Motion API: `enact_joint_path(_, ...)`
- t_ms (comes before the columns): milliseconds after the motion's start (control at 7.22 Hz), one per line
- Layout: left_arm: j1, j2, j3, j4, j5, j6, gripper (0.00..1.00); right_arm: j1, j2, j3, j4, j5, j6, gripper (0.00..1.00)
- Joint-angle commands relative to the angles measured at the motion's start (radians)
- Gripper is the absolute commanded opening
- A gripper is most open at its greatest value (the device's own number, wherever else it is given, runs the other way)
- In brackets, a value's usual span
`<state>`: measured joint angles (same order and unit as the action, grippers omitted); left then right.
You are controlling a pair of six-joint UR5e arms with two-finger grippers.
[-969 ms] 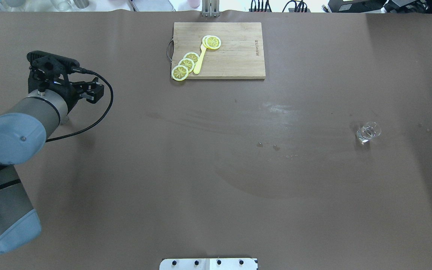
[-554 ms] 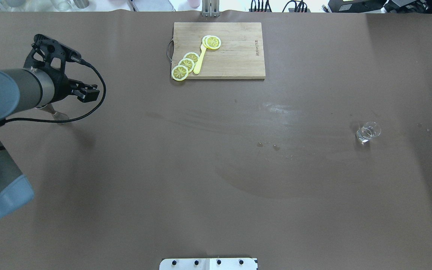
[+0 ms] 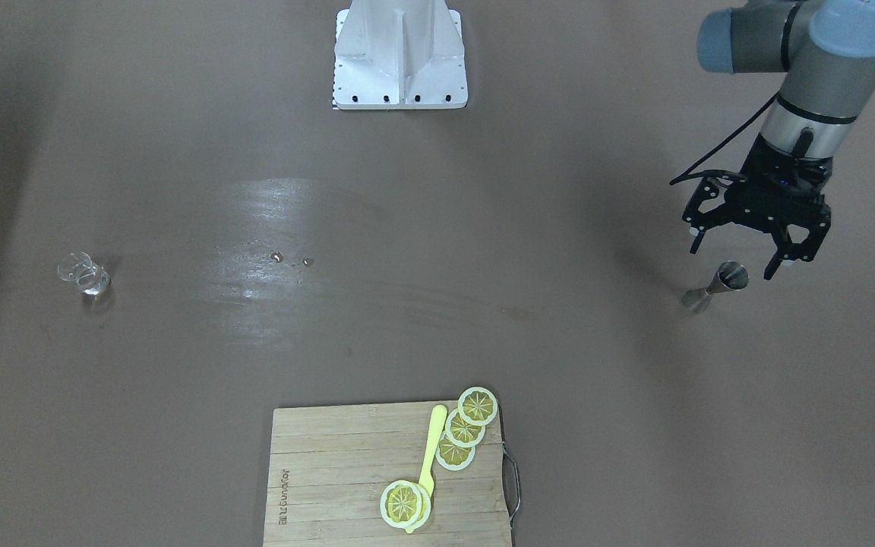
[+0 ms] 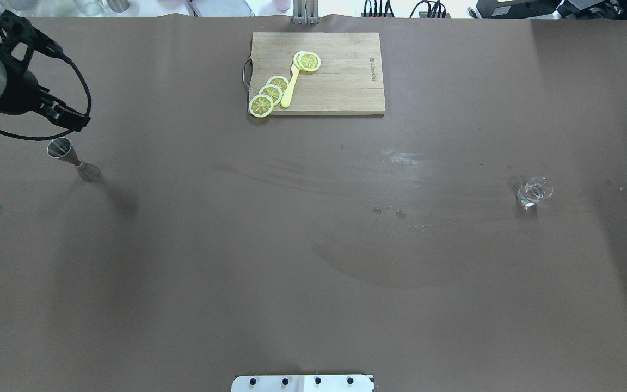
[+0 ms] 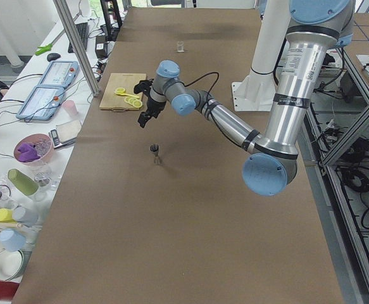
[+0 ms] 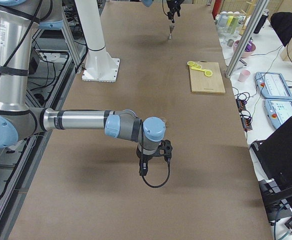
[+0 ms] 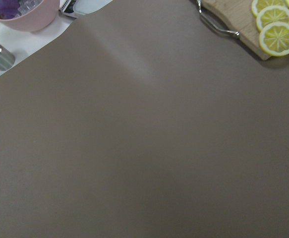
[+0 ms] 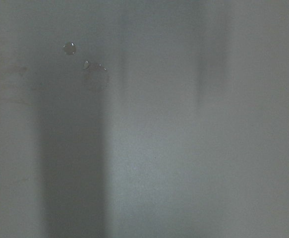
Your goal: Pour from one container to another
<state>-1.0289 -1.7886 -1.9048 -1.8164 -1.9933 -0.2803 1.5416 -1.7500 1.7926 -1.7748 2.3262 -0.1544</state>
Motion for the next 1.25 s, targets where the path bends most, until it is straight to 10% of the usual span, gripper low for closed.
enact_joint_path(0,-0.155,0.014,0.042,0.063,-0.154,0.219,0.97,0.0,0.007,-0.002,0.006,-0.019,0.01,1.0)
enact_joint_path(1107,-0.514,0.389,0.132,0.068,-0.407,0.383,0.97,0.0,0.006,-0.018,0.101,-0.025,0.012,1.0)
